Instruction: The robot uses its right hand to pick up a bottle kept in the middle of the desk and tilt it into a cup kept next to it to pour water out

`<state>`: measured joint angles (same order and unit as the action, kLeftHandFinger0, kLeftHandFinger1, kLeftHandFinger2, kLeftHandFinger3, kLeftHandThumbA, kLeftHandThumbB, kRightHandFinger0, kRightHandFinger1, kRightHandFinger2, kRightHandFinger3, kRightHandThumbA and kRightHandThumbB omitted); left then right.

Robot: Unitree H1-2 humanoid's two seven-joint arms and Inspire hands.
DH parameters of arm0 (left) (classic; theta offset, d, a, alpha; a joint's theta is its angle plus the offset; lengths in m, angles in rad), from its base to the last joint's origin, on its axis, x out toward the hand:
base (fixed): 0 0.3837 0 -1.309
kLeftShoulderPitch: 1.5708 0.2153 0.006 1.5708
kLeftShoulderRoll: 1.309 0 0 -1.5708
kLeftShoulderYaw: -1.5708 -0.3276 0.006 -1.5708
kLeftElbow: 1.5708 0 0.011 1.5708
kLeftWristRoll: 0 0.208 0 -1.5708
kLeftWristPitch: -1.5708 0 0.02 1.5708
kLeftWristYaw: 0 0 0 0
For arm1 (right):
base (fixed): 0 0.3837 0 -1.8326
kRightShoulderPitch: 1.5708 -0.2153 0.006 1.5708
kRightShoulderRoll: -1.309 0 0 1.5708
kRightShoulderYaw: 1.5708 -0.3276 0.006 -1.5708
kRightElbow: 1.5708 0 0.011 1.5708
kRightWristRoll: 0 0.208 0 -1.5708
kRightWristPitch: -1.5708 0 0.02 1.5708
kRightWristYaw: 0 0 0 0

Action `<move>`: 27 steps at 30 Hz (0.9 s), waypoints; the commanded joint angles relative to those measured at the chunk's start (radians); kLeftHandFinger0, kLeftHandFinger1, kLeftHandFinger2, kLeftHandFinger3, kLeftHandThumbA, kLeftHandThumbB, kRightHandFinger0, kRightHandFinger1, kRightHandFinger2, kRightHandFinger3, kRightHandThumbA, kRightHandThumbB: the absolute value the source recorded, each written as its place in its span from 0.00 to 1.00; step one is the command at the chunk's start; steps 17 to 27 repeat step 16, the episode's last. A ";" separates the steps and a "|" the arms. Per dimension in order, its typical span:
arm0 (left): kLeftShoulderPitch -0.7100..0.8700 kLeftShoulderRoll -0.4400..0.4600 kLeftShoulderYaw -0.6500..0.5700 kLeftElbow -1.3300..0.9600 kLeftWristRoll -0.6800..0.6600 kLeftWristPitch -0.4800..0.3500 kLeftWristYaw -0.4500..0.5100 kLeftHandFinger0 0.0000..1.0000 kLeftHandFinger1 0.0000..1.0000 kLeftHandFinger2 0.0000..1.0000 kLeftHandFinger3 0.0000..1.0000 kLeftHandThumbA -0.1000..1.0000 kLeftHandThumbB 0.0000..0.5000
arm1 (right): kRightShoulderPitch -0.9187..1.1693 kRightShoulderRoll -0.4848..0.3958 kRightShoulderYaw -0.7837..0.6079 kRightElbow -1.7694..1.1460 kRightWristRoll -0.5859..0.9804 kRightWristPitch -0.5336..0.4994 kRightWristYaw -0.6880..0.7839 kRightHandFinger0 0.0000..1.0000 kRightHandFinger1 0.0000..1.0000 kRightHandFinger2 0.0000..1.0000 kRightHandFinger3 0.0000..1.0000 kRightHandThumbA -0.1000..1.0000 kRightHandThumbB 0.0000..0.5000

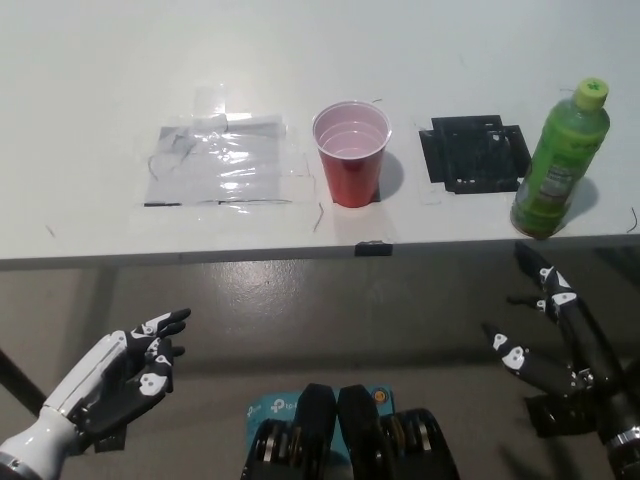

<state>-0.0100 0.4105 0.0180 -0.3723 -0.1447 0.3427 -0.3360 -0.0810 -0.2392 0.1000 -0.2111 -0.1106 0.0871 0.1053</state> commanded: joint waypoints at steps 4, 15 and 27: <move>-0.015 0.020 0.002 -0.002 -0.007 -0.047 -0.016 0.93 1.00 1.00 1.00 0.78 0.34 | -0.030 -0.011 -0.012 -0.026 0.010 -0.003 0.026 0.68 0.95 1.00 1.00 0.62 0.78; -0.015 0.023 -0.002 -0.006 -0.003 -0.043 -0.016 0.91 1.00 1.00 1.00 0.79 0.32 | -0.037 -0.016 -0.016 -0.014 -0.006 0.002 0.035 0.72 0.96 1.00 1.00 0.60 0.77; -0.015 0.022 -0.001 -0.006 -0.005 -0.042 -0.016 0.91 1.00 1.00 1.00 0.78 0.32 | -0.036 -0.016 -0.016 -0.014 -0.006 0.001 0.034 0.73 0.96 1.00 1.00 0.60 0.77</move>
